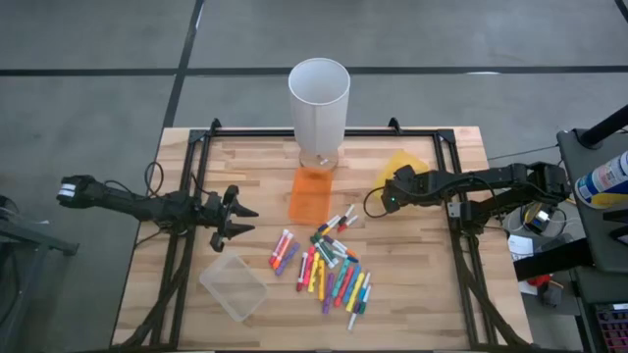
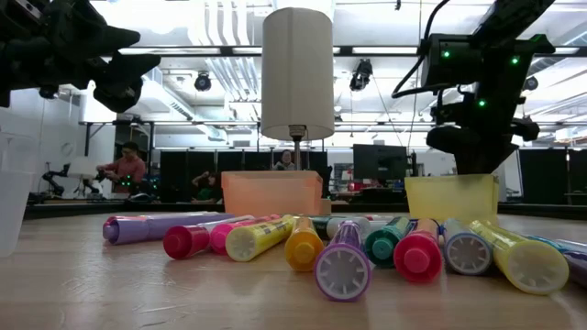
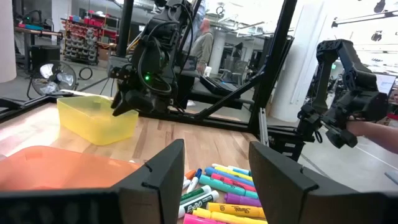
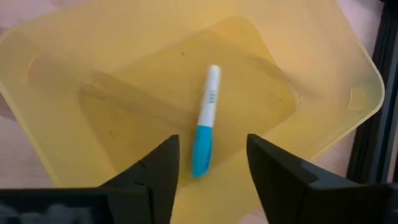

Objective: Pick & Place Markers
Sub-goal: Put the small red marker pen into the yellow bin

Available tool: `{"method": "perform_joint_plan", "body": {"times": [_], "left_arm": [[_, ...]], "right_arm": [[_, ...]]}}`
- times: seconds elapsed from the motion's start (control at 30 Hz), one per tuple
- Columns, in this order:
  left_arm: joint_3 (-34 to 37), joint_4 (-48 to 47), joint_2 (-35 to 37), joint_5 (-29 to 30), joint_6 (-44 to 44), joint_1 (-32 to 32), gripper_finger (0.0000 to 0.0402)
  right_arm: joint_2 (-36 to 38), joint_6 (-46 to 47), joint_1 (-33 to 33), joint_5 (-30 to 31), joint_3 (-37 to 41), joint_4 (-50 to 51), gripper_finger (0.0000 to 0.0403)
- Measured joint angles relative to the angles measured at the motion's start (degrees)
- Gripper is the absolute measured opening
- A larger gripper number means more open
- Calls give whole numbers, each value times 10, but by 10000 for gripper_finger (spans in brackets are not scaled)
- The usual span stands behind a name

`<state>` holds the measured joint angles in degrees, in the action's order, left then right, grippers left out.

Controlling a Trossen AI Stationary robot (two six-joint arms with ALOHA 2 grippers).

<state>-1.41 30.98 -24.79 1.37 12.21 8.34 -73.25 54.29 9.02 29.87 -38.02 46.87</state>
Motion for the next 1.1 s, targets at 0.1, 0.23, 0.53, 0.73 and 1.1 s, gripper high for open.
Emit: {"method": "perform_joint_plan", "body": {"times": [0.1,0.23,0.53,0.73,1.1], "left_arm": [[0,0,0,0,0,0,174],[0,0,0,0,0,0,174],[0,0,0,0,0,0,174],[0,0,0,0,0,0,174],[0,-2,0,0,0,0,174]], "right_arm": [[0,-16,-6,1,-4,-2,200],[0,-57,-32,4,-22,-20,204],[0,-210,-104,27,-40,-154,188],[0,-246,-124,2,-39,-238,180],[-47,-427,-128,-192,-38,-353,169]]}}
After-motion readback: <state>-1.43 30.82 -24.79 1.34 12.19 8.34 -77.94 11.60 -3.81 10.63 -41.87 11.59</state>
